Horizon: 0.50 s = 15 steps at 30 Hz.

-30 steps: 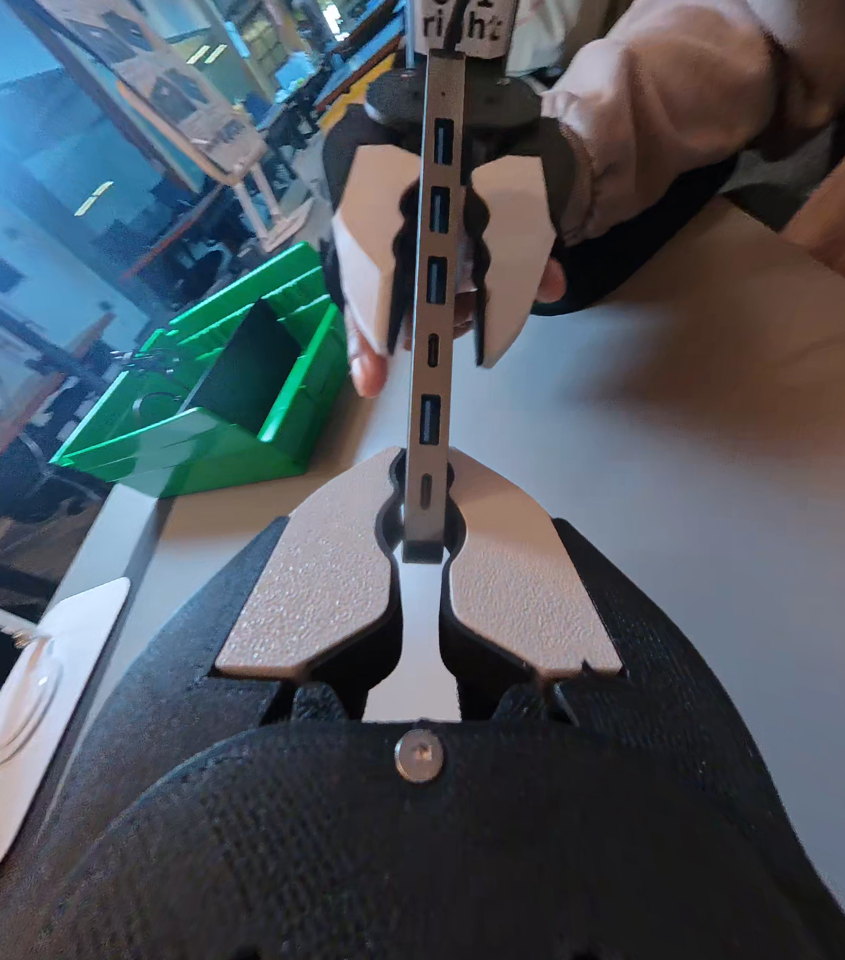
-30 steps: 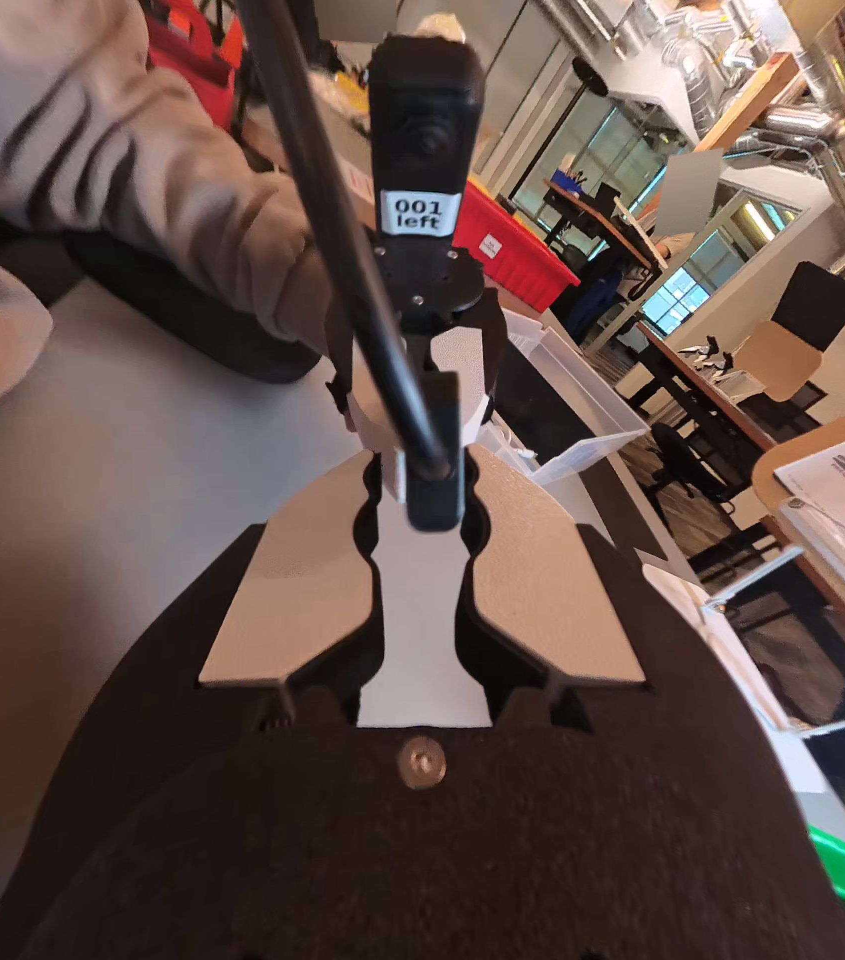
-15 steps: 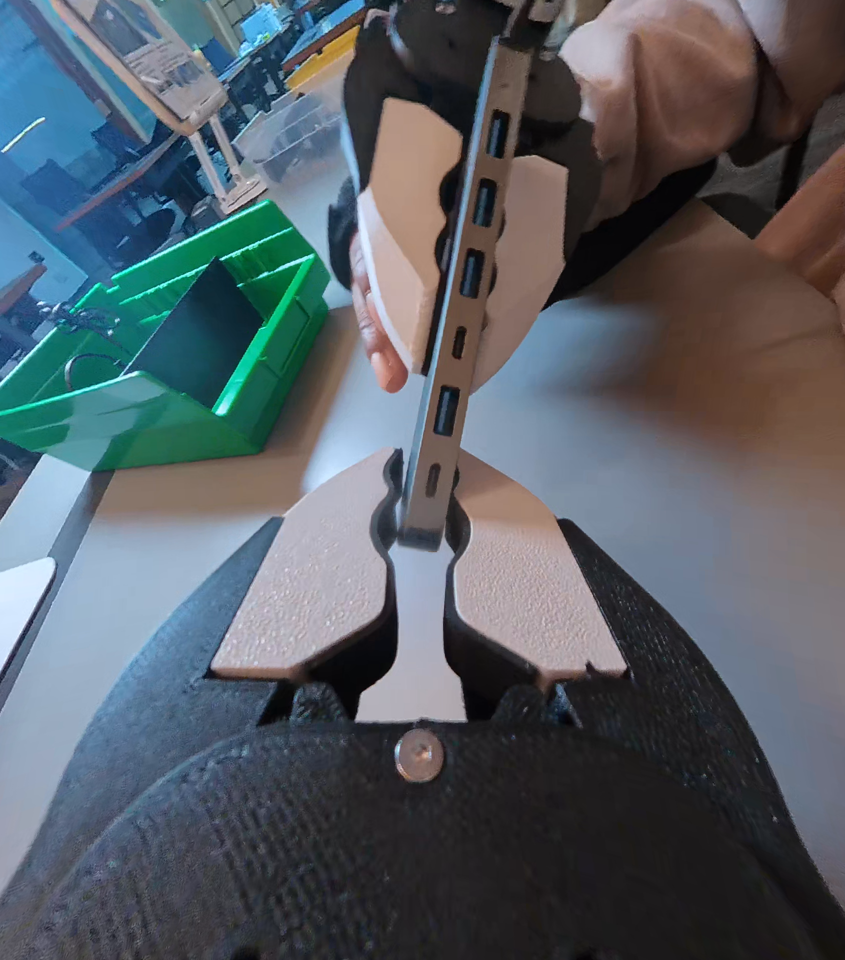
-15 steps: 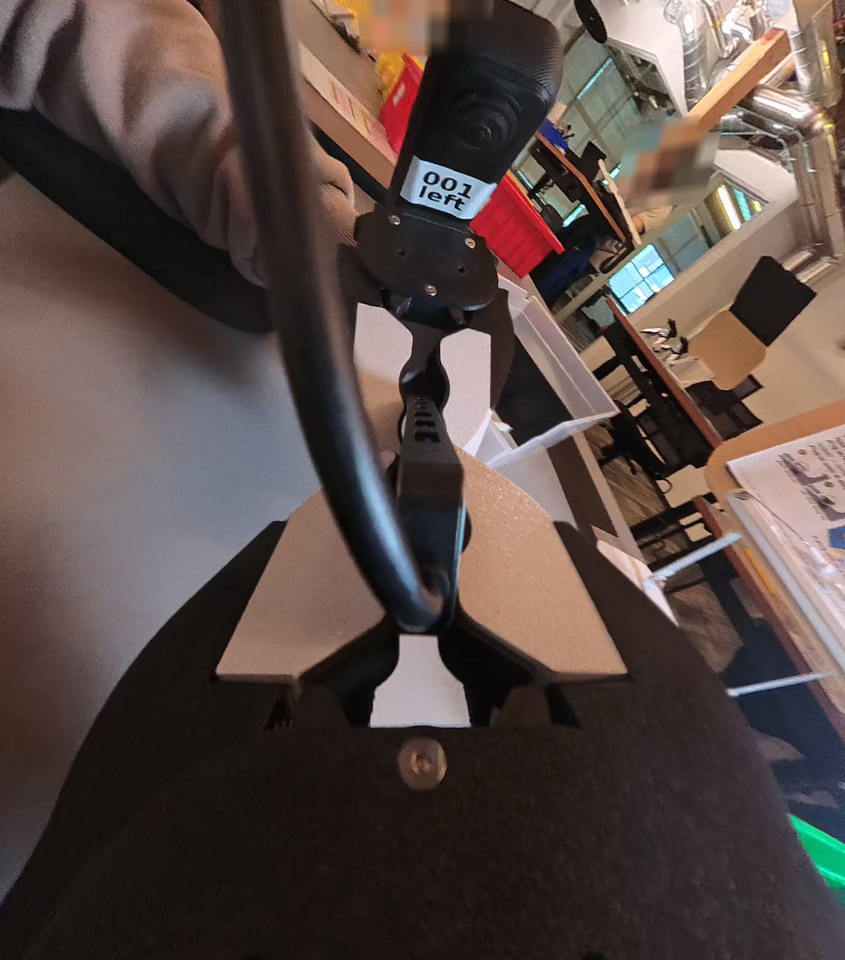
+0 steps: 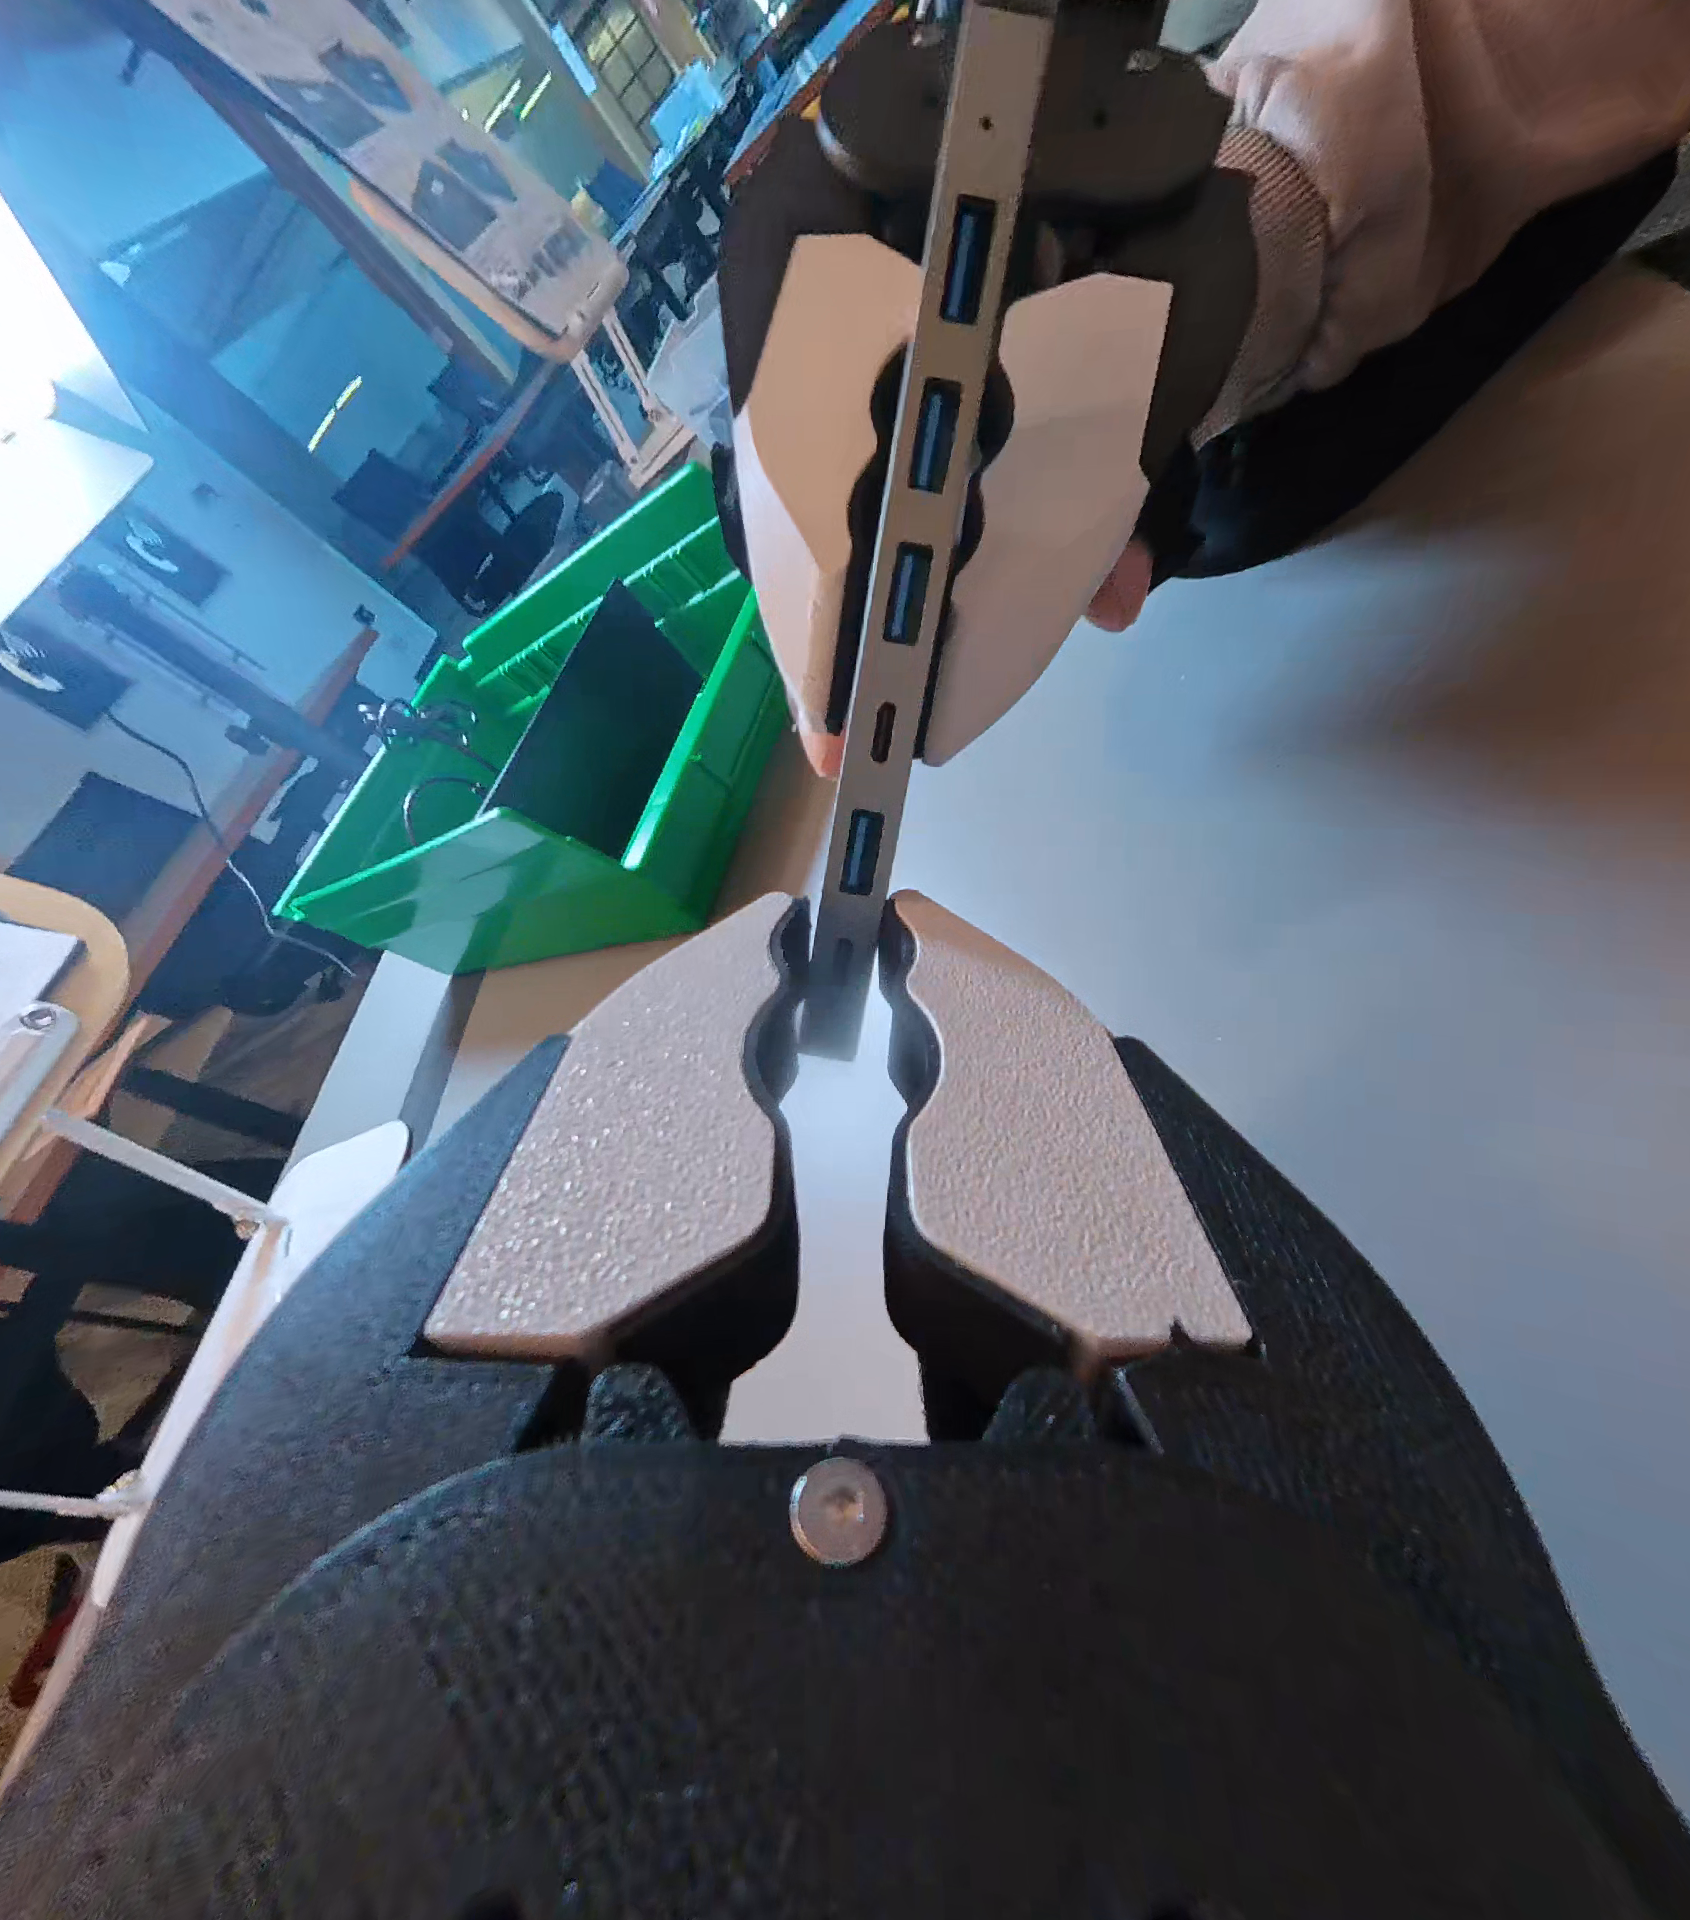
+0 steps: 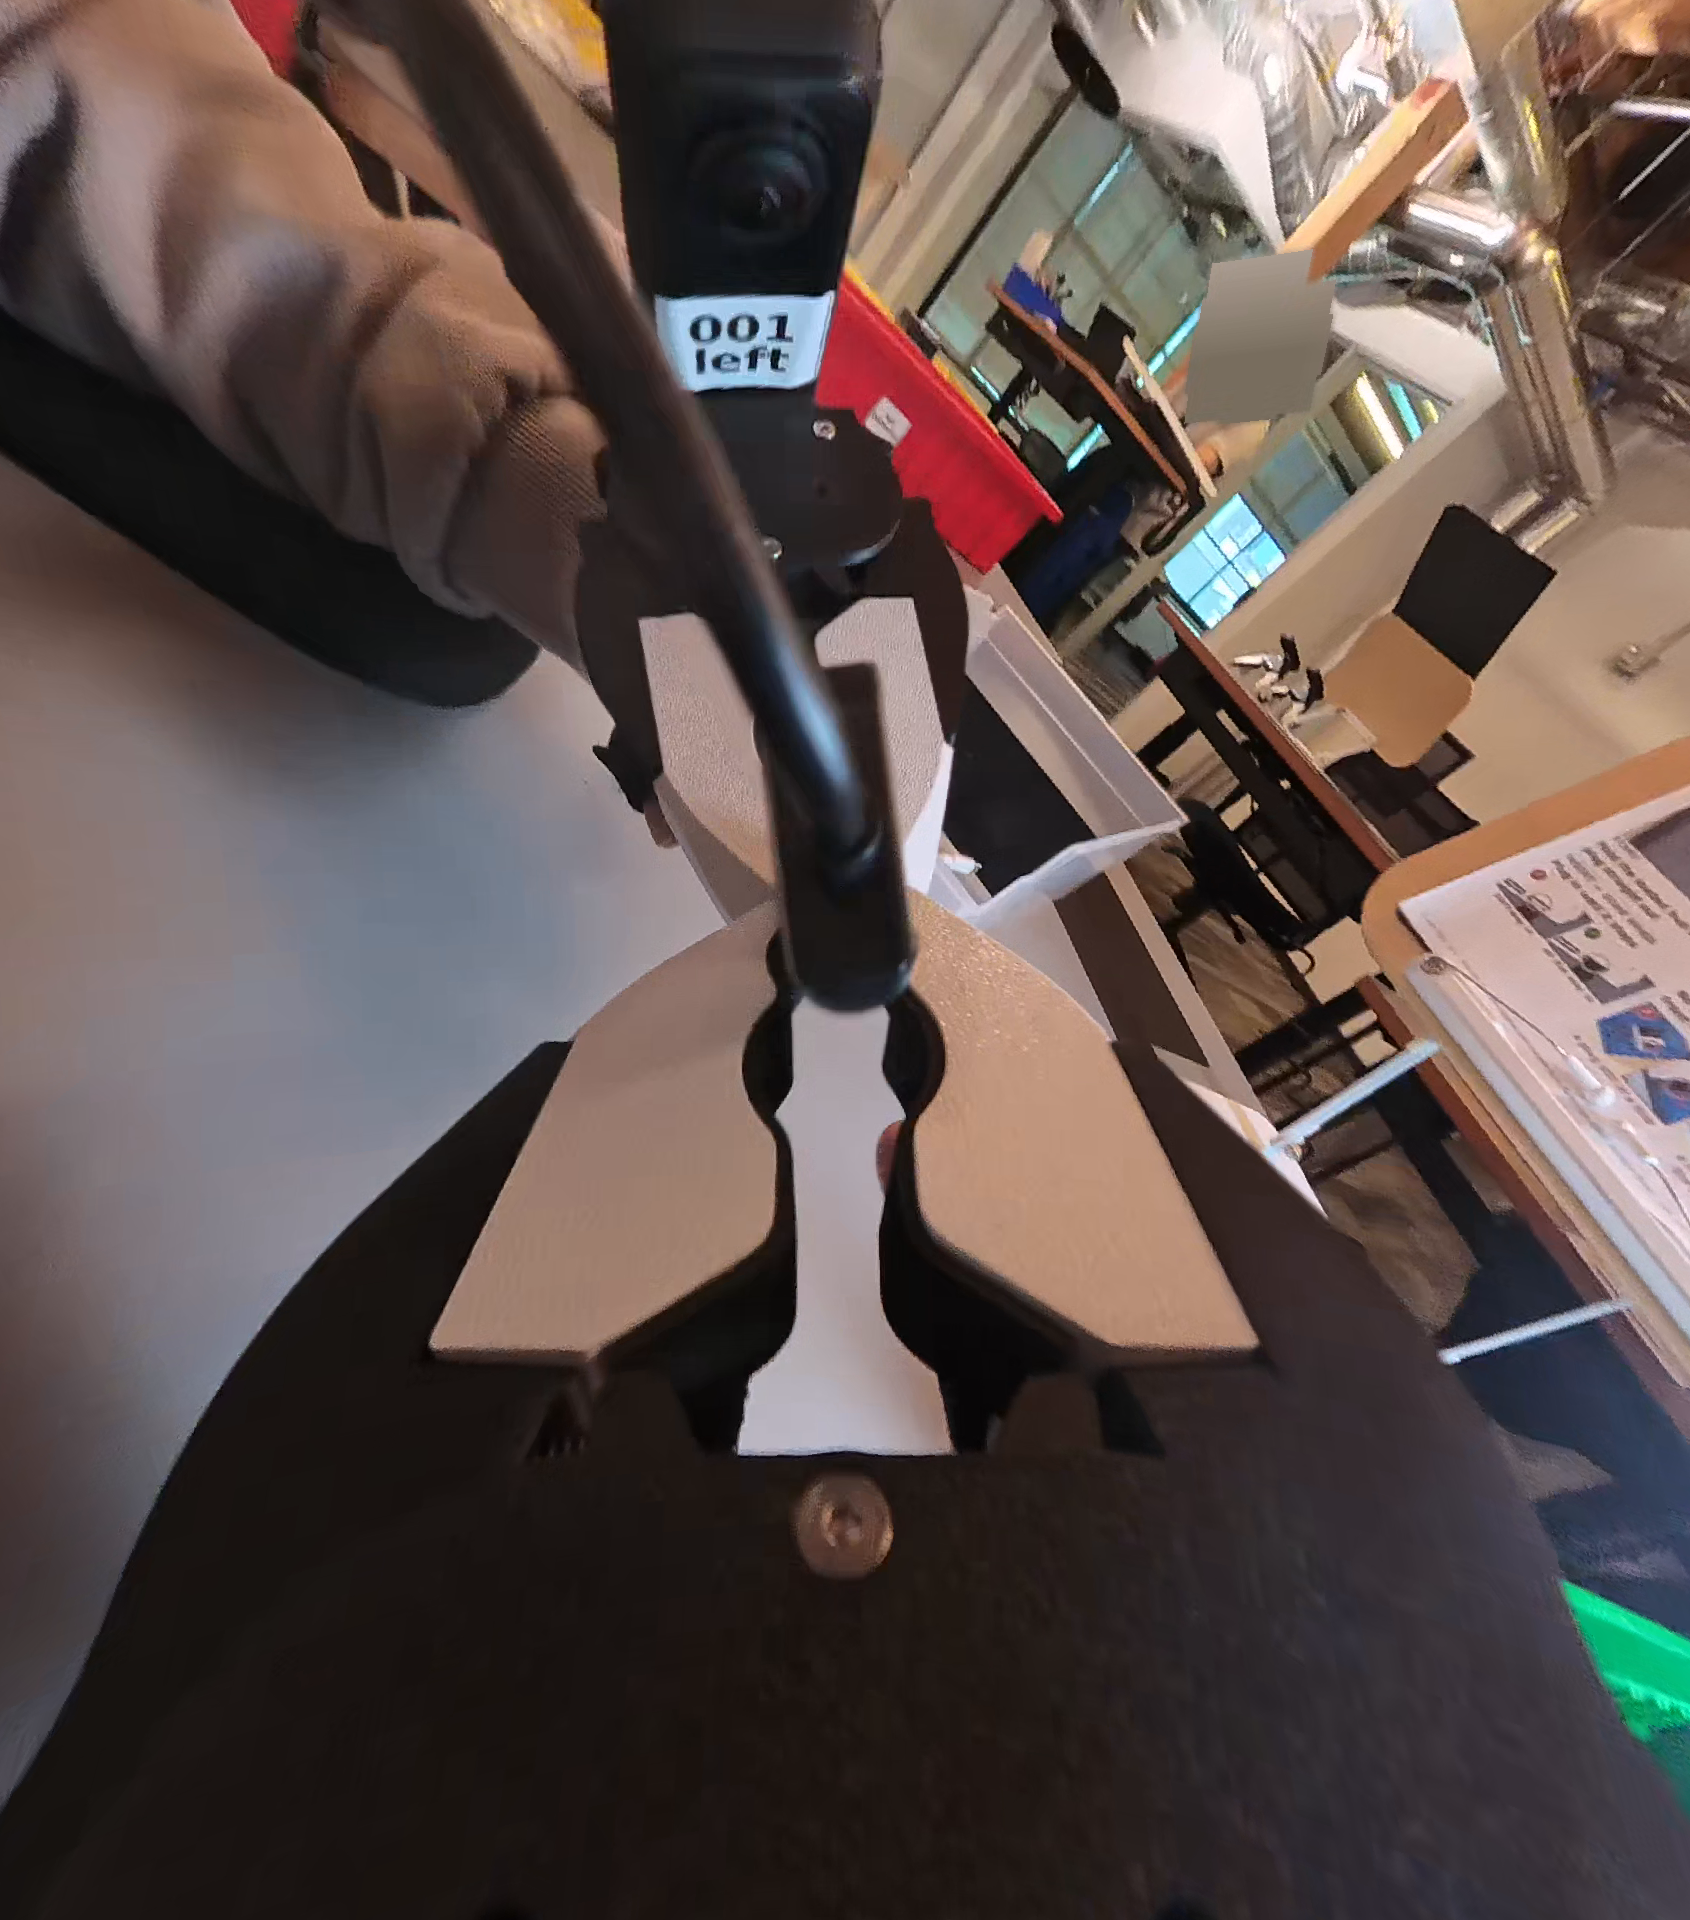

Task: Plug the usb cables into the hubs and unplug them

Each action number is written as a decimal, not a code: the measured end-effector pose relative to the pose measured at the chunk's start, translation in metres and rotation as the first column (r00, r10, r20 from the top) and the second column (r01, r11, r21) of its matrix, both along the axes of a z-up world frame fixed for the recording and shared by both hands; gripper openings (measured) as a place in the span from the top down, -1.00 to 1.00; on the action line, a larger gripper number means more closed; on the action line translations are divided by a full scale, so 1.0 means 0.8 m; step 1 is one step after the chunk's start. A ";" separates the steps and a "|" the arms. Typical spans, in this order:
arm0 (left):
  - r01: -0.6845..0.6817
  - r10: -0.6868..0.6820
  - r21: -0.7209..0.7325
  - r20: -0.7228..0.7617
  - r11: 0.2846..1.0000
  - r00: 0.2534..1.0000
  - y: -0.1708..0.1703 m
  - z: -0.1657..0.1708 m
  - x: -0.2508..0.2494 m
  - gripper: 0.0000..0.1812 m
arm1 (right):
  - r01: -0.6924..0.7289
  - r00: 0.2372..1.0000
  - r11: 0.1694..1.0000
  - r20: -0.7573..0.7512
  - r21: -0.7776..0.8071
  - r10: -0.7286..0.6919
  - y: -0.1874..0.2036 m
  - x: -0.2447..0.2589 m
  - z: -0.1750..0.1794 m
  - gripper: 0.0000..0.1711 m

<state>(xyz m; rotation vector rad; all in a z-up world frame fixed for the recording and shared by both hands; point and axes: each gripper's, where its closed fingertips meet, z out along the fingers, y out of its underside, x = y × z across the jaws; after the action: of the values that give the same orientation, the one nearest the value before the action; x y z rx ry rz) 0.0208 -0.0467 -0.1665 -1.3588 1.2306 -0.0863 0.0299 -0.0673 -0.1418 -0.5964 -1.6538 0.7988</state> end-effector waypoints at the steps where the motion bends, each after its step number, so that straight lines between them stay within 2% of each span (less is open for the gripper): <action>1: 0.012 -0.012 0.004 -0.010 1.000 1.000 -0.002 0.000 0.002 0.87 | -0.014 1.000 1.000 -0.006 0.006 0.015 -0.003 0.001 0.001 0.86; 6: 0.036 -0.038 -0.034 -0.038 0.999 0.999 -0.006 -0.011 0.006 0.88 | -0.039 0.999 0.998 -0.004 0.058 0.039 -0.011 0.001 -0.005 0.79; 10: 0.033 -0.035 -0.042 -0.055 0.999 0.998 -0.005 -0.016 0.006 0.87 | -0.020 0.999 0.996 0.038 0.092 0.017 -0.009 0.001 -0.012 0.86; 15: 0.015 -0.009 -0.121 0.054 0.993 0.999 -0.003 -0.005 0.001 0.83 | 0.027 0.999 0.991 0.023 0.135 -0.030 -0.002 0.001 -0.003 0.88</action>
<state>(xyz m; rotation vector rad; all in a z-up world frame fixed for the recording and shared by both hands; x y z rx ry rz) 0.0215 -0.0491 -0.1706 -1.4449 1.2050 -0.2075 0.0308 -0.0693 -0.1443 -0.5358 -1.7036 0.6557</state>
